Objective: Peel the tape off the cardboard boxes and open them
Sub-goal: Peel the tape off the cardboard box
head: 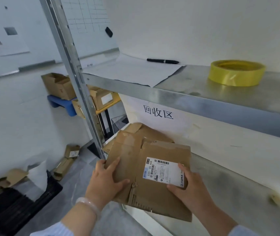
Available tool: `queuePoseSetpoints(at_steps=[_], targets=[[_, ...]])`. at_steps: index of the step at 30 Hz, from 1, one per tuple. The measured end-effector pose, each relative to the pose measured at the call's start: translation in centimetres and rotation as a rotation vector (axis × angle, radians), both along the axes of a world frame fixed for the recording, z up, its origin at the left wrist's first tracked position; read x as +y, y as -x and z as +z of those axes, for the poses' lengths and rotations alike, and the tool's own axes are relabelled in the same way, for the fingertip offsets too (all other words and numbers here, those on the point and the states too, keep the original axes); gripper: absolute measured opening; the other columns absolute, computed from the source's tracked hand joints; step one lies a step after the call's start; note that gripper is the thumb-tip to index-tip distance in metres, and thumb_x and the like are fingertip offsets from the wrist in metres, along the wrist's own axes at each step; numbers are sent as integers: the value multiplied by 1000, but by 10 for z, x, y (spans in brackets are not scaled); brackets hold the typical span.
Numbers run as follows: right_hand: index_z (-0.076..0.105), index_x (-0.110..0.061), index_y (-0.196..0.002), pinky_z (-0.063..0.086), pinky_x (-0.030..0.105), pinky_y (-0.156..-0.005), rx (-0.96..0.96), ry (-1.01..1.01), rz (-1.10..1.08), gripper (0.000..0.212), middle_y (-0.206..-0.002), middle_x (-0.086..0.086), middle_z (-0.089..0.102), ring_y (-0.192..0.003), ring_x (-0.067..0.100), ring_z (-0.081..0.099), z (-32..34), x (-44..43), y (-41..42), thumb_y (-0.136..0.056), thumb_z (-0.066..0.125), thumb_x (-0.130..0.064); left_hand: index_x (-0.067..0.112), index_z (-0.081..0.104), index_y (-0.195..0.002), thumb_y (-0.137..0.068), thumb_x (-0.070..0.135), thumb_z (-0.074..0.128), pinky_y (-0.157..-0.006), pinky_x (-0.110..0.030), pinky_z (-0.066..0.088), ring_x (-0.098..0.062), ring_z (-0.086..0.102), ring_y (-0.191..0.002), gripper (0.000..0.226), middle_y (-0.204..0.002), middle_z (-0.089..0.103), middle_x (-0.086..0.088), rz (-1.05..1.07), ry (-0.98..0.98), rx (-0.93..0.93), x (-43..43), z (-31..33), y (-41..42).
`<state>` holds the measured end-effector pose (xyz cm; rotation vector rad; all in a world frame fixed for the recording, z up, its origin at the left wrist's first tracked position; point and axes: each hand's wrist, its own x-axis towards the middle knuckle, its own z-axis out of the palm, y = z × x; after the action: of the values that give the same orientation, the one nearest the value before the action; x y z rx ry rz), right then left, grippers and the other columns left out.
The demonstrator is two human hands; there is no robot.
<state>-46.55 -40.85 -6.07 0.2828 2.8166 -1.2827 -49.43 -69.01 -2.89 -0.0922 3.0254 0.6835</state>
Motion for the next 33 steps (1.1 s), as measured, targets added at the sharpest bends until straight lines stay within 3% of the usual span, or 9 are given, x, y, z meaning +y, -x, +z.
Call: queuePoseSetpoints(at_steps=[10, 17, 24, 29, 33], targets=[[26, -43, -146, 46, 36, -101, -144, 5, -77, 85, -121, -1, 38, -112, 17, 50, -7, -45, 95, -76, 72, -58, 47, 21, -146, -74, 65, 65, -116, -42, 27, -27, 19, -139, 87, -148, 11, 0, -72, 23, -161, -35, 1, 127], [24, -36, -151, 40, 39, -109, -239, 8, -231, 88, -139, 6, 34, -126, 24, 46, -19, -80, 132, -80, 72, -53, 42, 20, -149, -78, 64, 62, -116, -42, 25, -29, 19, -138, 85, -148, 8, -2, -245, 83, -204, -50, -18, 205], [12, -38, -153, 42, 32, -104, -406, -183, -283, 88, -137, 7, 31, -124, 25, 46, -24, -103, 149, -84, 61, -62, 39, 14, -150, -82, 68, 53, -112, -42, 29, -30, 26, -132, 84, -144, 13, -9, -410, 221, -252, -54, -45, 252], [3, -41, -152, 44, 38, -102, -506, -400, -291, 88, -139, 6, 29, -128, 27, 43, -27, -110, 153, -83, 47, -74, 33, 8, -151, -84, 75, 37, -114, -47, 20, -32, 12, -141, 84, -154, 10, -10, -577, 480, -141, -56, -61, 266], [6, -45, -151, 42, 41, -105, -488, -371, -358, 89, -138, 4, 32, -128, 27, 41, -30, -113, 150, -80, 51, -73, 26, 14, -151, -85, 74, 38, -118, -47, 11, -30, 6, -146, 85, -157, 10, -6, -652, 470, -74, -56, -63, 268]])
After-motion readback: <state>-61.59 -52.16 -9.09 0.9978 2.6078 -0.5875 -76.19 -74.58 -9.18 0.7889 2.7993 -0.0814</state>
